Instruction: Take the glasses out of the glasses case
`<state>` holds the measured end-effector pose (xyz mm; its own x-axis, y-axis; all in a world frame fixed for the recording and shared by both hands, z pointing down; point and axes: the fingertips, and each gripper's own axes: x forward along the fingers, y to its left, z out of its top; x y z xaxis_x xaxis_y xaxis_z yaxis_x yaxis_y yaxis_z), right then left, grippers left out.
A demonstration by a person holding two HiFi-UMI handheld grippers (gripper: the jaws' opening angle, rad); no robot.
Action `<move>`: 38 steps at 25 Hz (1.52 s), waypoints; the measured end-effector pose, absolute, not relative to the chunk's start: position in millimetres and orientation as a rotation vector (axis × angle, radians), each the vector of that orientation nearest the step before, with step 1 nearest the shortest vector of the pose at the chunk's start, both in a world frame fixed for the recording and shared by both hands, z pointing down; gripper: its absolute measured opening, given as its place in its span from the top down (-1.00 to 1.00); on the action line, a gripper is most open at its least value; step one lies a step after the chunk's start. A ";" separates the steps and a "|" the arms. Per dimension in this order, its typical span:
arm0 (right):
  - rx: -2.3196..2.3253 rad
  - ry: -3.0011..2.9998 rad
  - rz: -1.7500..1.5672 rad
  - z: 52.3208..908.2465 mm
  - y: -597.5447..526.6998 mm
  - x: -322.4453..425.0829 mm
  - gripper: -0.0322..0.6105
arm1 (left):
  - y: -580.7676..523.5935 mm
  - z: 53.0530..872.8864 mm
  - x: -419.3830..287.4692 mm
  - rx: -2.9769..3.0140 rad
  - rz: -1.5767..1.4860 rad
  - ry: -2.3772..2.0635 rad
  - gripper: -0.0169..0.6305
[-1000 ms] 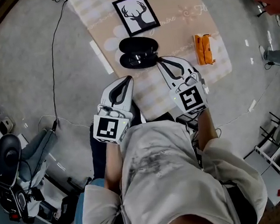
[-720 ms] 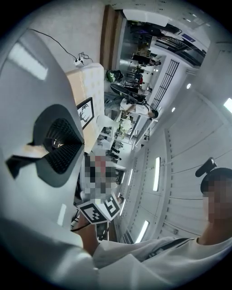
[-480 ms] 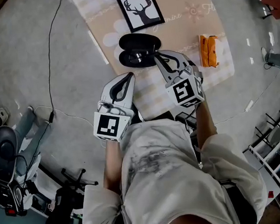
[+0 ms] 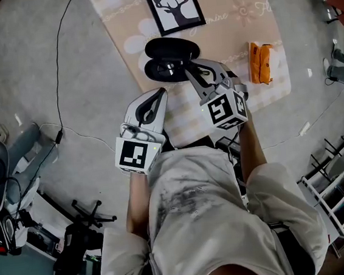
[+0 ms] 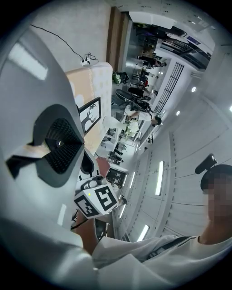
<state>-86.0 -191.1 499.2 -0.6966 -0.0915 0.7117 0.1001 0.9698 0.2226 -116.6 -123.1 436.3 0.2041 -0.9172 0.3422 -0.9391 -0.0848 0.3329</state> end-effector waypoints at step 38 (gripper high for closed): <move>-0.294 -2.114 -0.511 573.3 -168.9 -92.8 0.61 | -121.7 475.4 -114.7 1.890 0.060 -1.730 0.92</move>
